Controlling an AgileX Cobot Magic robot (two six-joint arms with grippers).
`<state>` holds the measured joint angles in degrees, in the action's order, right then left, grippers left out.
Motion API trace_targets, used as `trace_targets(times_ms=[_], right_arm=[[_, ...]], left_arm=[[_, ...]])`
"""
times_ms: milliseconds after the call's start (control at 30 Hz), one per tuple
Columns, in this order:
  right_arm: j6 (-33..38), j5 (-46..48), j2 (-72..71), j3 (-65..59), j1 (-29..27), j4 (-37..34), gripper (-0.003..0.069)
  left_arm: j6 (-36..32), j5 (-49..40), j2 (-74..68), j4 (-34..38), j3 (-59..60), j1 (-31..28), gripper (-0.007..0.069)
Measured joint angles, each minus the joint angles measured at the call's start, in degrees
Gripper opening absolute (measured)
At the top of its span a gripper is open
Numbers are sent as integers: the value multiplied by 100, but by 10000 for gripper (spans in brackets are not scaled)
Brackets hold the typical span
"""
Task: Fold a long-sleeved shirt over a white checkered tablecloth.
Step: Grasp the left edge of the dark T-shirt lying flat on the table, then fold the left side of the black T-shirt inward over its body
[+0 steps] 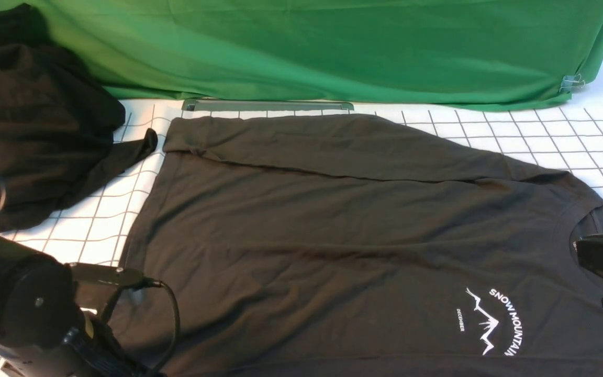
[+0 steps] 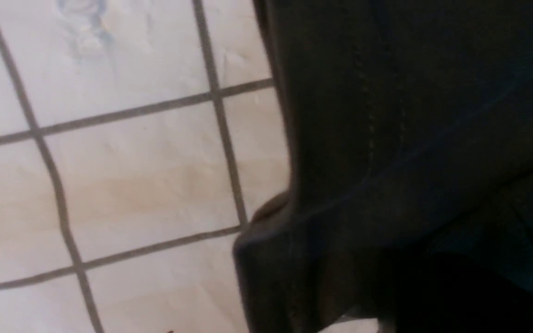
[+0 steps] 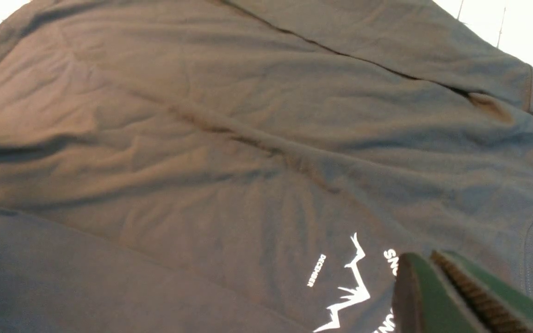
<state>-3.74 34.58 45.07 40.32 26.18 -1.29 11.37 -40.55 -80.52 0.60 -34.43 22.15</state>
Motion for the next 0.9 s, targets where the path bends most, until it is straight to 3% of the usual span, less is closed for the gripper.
trace_targets(times_ms=[67,267,567,900], right_arm=[[0,-5,0,0,0,0,18],[0,-5,0,0,0,0,18],[-75,-164,0,0,0,0,20],[-266,-137,5,0,0,-70,23]], left_arm=[[-148,0,0,96,0,0,25],[-395,-527,141,138,-428,0,17],[-1171,-1022,661,75,-2423,0,17],[-1201,-1052,-797,-518,-4332,-96,17]])
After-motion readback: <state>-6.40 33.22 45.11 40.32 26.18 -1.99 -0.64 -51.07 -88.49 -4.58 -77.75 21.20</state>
